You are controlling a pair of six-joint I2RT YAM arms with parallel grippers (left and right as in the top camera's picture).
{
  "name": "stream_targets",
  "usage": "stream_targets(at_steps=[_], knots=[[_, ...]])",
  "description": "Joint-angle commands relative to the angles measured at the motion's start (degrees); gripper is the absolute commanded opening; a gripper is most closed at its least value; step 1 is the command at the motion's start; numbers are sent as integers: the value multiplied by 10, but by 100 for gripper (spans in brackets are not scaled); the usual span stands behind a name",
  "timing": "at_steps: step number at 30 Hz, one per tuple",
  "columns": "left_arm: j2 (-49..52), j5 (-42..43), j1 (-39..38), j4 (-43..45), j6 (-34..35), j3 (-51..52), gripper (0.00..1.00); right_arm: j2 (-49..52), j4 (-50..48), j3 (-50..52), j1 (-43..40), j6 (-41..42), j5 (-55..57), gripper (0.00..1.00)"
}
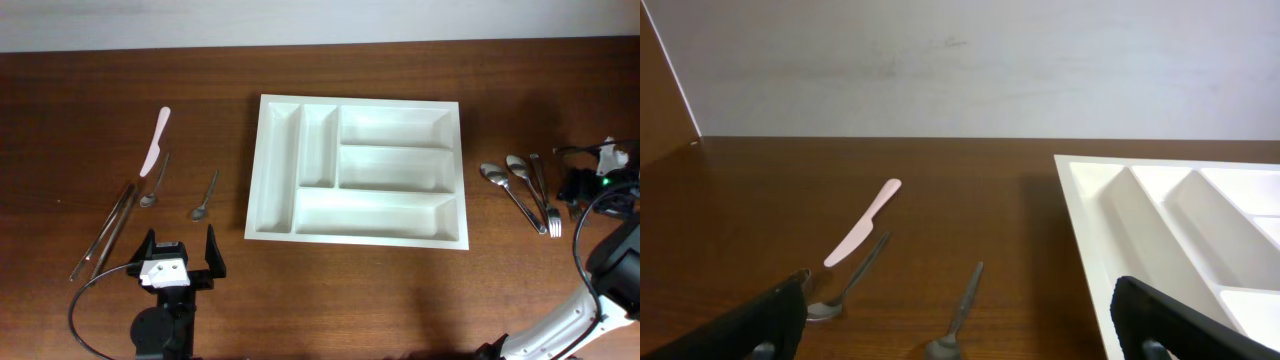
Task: Pack container
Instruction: 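Lower the right gripper and grasp the rightmost fork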
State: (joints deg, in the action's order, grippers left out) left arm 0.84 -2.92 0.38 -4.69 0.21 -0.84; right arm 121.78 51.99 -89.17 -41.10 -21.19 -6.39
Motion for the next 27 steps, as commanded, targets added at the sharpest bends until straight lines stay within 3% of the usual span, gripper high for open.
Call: stream_targets(at_steps=[1,5,11,17,23,26,27], knots=[[-5,6,-2,0,2,3,99,21,-2,2,3,-3,-19,84],[-5,6,-2,0,2,3,99,24,-2,1,2,-7,-23,82],[-5,6,-2,0,2,3,99,24,-2,1,2,-7,-49,51],[-5,6,-2,0,2,3,99,24,-4,1,2,-7,-57,48],[-5,6,-2,0,2,3,99,24,-4,1,3,-7,-72,34],[-5,6,-2,0,2,3,99,24,-13,1,3,-7,-72,34],[-5,6,-2,0,2,3,99,24,-17,1,2,-7,-72,40]])
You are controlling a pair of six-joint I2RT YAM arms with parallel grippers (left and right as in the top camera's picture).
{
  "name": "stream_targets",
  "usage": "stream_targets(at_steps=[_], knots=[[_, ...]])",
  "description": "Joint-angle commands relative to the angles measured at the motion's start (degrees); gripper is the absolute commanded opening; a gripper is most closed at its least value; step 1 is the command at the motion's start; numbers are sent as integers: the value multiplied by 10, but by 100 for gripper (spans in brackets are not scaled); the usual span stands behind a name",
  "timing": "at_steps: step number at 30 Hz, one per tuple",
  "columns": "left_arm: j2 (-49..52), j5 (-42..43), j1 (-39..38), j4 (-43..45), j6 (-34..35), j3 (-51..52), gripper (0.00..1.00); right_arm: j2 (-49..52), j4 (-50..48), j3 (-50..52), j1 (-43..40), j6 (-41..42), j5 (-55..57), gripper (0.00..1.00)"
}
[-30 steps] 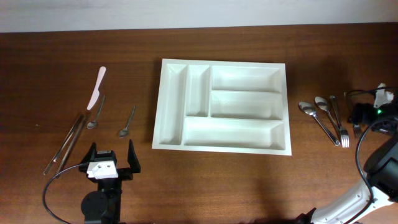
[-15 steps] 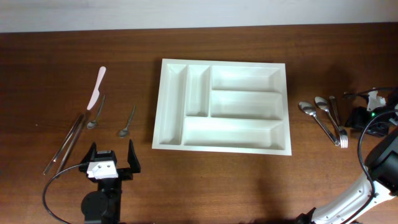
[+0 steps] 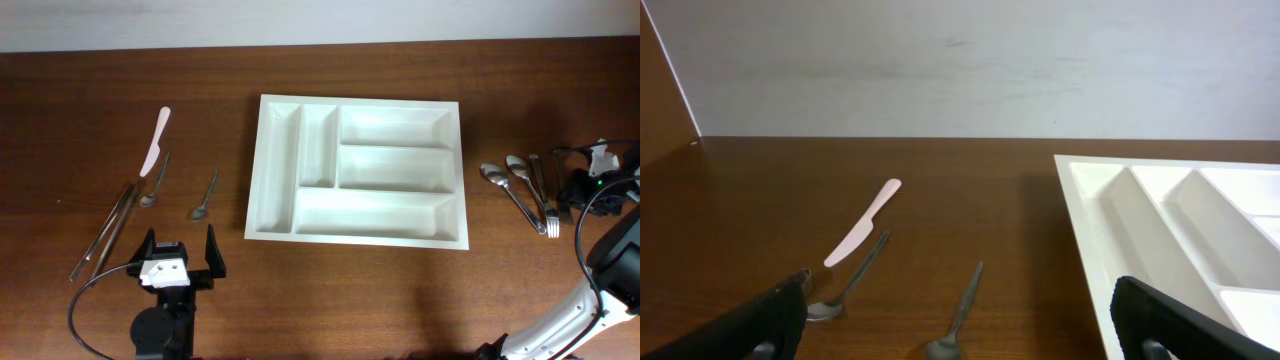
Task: Pack container
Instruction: 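Lower the right gripper and grasp the rightmost fork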
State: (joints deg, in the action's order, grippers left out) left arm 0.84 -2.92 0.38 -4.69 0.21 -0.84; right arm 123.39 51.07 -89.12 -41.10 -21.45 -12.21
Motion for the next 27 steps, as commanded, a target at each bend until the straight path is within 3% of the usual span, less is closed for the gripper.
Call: stream_targets(at_steps=[1,8,13,23,25,27], knots=[[-5,6,-2,0,2,3,99,7,-13,1,3,-5,-14,45],[-5,6,-2,0,2,3,99,7,-32,1,3,-23,-14,48],[-5,6,-2,0,2,3,99,7,-31,1,3,-23,-21,34],[-5,6,-2,0,2,3,99,7,-25,1,20,-28,-37,23],[-5,6,-2,0,2,3,99,7,-25,1,28,-28,-37,30],[-5,6,-2,0,2,3,99,7,-27,1,35,-28,-37,52]])
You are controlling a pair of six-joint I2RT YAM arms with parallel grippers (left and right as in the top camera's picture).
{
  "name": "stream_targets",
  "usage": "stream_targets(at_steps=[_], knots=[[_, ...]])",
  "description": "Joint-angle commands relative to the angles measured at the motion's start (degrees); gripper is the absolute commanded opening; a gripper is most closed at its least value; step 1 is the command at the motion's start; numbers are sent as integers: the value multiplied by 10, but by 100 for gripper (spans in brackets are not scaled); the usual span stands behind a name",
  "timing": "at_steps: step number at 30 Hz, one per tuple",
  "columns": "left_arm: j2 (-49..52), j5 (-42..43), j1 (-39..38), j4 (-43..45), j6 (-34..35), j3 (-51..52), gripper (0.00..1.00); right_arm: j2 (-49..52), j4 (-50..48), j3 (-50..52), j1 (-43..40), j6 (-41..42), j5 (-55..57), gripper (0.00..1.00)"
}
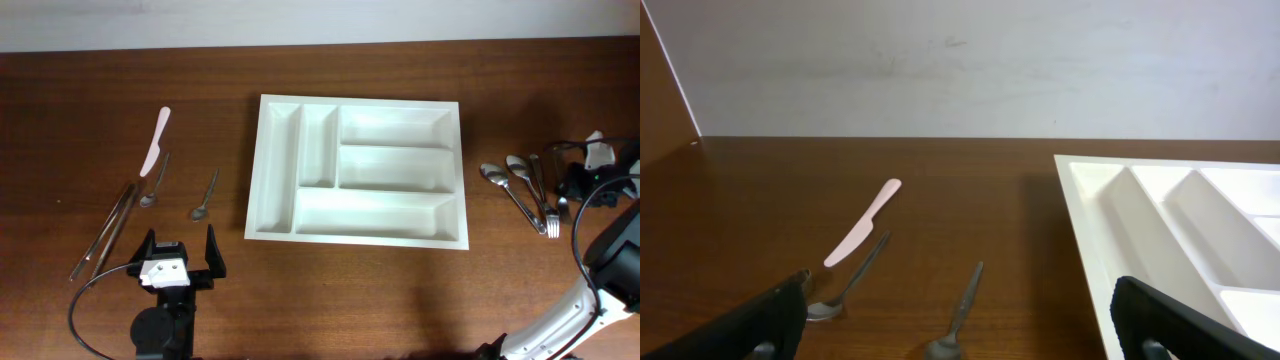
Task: Pack container
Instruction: 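Lower the right gripper and grasp the rightmost fork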
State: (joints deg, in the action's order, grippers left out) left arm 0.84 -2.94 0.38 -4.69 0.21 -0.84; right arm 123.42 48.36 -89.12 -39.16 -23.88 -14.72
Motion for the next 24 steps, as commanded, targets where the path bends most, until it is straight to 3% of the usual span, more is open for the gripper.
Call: stream_targets(at_steps=[1,6,8,9,21,24], knots=[[-5,7,-2,0,2,3,99,7,-1,1,17,-3,-11,57],[-5,6,-2,0,2,3,99,7,-7,1,16,-3,-12,65],[-5,6,-2,0,2,3,99,7,-12,1,16,-3,-12,78],[-5,7,-2,0,2,3,99,7,-19,1,16,-3,-12,99],[-5,6,-2,0,2,3,99,7,-38,1,16,100,-87,99],[-5,7,-2,0,2,3,99,7,-34,1,16,107,-75,92]])
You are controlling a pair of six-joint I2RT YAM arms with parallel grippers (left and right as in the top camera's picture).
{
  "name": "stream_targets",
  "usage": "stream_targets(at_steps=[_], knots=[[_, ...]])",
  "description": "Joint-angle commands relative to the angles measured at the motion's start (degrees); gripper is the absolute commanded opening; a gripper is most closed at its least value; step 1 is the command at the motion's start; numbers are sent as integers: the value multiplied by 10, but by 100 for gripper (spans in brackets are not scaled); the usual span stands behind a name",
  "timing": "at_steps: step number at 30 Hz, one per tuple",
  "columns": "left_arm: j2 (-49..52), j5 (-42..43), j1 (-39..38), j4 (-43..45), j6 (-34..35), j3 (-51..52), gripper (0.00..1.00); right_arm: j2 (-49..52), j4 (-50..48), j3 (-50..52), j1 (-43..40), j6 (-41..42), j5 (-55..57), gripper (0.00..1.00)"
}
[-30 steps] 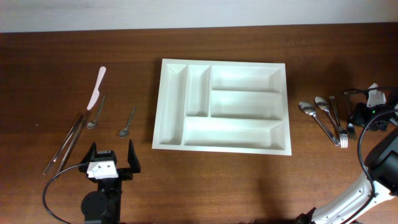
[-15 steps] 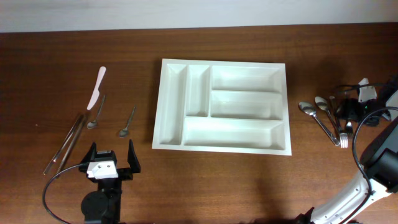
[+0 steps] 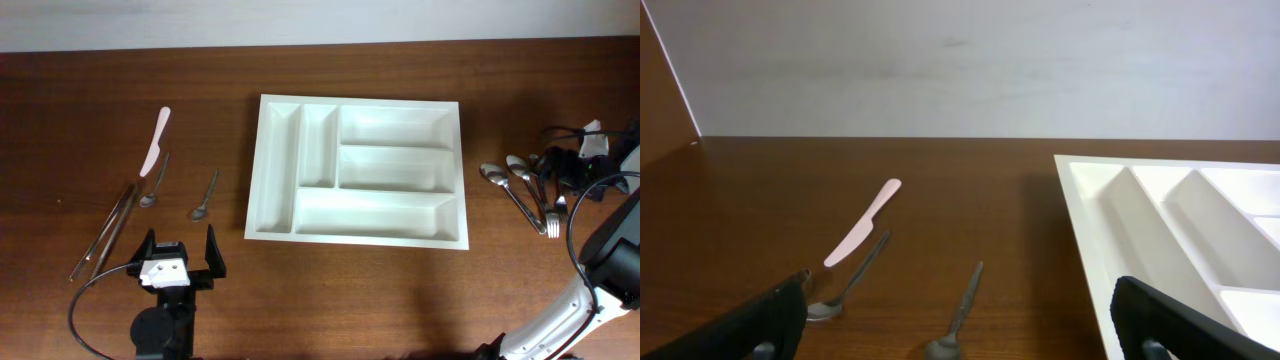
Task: Pack container
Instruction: 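Lower the right gripper and grasp the rightmost fork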
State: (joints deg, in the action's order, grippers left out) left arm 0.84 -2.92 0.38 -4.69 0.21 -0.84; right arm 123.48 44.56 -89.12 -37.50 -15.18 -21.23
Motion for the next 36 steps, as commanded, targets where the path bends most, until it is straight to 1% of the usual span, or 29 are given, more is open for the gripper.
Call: stream_targets(at_steps=[1,3,4,7,12,14,22,24,25,28,33,36], knots=[[-5,6,-2,0,2,3,99,7,4,1,-1,56,29,92],[-5,6,-2,0,2,3,99,7,4,1,-1,91,93,90],[-5,6,-2,0,2,3,99,7,4,1,-1,103,115,90],[-5,6,-2,0,2,3,99,7,3,1,-1,125,149,91],[-5,6,-2,0,2,3,99,7,0,1,-1,129,184,91],[-5,6,-2,0,2,3,99,7,0,1,-1,164,220,91],[-5,6,-2,0,2,3,99,7,-5,1,0,187,218,91],[-5,6,-2,0,2,3,99,7,-9,1,0,187,217,89],[-5,6,-2,0,2,3,99,7,-9,1,0,187,215,86],[-5,6,-2,0,2,3,99,7,-11,1,1,189,204,73],[-5,6,-2,0,2,3,99,7,-12,1,7,189,202,63],[-5,6,-2,0,2,3,99,7,-11,1,16,189,202,53]])
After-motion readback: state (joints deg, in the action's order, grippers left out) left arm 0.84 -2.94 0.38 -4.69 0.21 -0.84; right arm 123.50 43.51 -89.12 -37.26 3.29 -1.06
